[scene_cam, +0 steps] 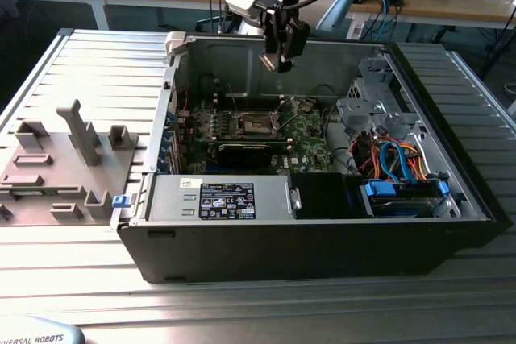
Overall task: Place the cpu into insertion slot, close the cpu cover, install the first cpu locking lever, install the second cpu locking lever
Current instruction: 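Place the cpu into insertion slot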
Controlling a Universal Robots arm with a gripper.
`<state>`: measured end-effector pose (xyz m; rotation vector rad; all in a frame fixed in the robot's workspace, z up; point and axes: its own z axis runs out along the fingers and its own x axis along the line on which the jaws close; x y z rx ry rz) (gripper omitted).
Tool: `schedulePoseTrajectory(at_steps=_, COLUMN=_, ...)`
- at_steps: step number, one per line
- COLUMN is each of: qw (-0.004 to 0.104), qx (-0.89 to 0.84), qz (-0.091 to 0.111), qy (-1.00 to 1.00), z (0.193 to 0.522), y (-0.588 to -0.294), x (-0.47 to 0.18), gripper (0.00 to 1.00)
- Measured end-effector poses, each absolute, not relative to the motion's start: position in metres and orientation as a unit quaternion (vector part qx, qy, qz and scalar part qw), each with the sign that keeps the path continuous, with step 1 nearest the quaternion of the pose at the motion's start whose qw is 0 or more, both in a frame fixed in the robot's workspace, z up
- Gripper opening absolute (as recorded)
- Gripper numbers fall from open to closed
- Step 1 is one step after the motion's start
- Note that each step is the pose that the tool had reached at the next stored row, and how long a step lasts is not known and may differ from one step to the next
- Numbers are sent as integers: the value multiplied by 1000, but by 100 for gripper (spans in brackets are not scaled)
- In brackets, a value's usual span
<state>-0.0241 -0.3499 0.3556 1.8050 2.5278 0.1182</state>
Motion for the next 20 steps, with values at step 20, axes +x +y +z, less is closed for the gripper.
schedulePoseTrajectory(at_steps=20, qw=17, qx=593, qz=38, qy=804, z=355, y=-350, x=-24, gripper=54)
